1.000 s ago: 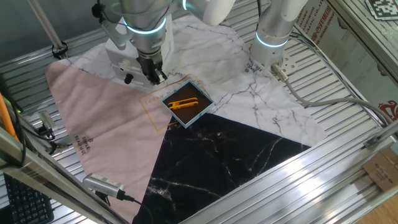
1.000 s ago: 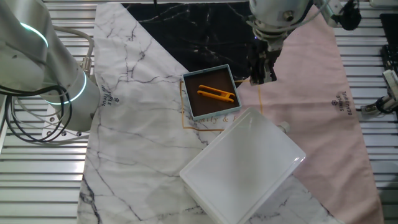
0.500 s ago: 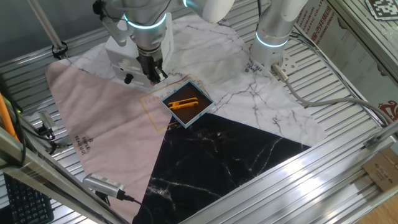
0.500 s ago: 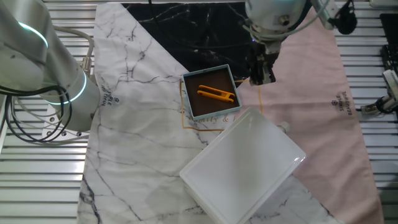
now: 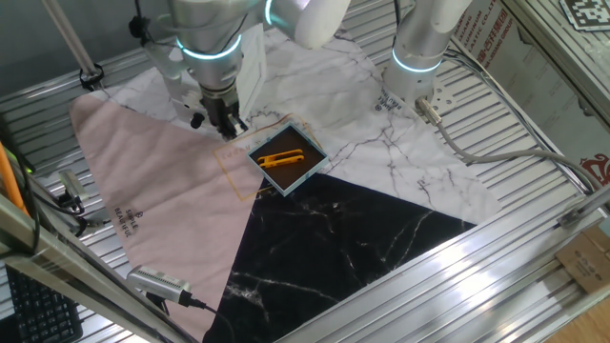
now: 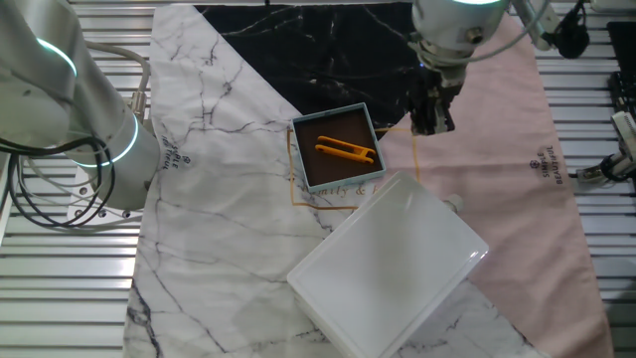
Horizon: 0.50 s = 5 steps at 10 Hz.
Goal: Grasp the handle and open the drawer
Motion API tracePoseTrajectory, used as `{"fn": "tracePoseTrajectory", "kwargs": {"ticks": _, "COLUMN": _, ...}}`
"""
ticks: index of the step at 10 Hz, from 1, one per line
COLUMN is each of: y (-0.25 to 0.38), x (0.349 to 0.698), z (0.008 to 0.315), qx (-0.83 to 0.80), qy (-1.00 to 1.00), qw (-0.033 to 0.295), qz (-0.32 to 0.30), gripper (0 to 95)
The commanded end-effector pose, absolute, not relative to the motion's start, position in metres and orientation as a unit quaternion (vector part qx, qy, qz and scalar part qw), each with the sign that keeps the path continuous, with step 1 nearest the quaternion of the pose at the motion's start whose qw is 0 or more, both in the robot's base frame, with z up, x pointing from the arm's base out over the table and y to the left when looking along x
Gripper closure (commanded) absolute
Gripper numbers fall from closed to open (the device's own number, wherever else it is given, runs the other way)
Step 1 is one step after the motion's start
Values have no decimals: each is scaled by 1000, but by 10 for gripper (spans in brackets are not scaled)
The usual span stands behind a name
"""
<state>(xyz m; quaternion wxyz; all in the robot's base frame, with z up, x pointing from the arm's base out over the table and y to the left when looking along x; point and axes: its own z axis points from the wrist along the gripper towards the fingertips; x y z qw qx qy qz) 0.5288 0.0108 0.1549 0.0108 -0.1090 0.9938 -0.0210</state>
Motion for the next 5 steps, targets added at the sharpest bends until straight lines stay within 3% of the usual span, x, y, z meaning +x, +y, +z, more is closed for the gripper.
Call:
{"fn": "tracePoseTrajectory", "kwargs": {"ticks": 1, "y": 8, "x": 536, "z": 150, "qx": -116, "qy": 993, "qw": 9, "qz": -19, "gripper": 950}}
{"fn": "tracePoseTrajectory", "kwargs": {"ticks": 5, "y": -15, "x": 558, "z": 133, "qx": -152, "qy": 988, "qw": 6, "qz": -9, "gripper": 950}}
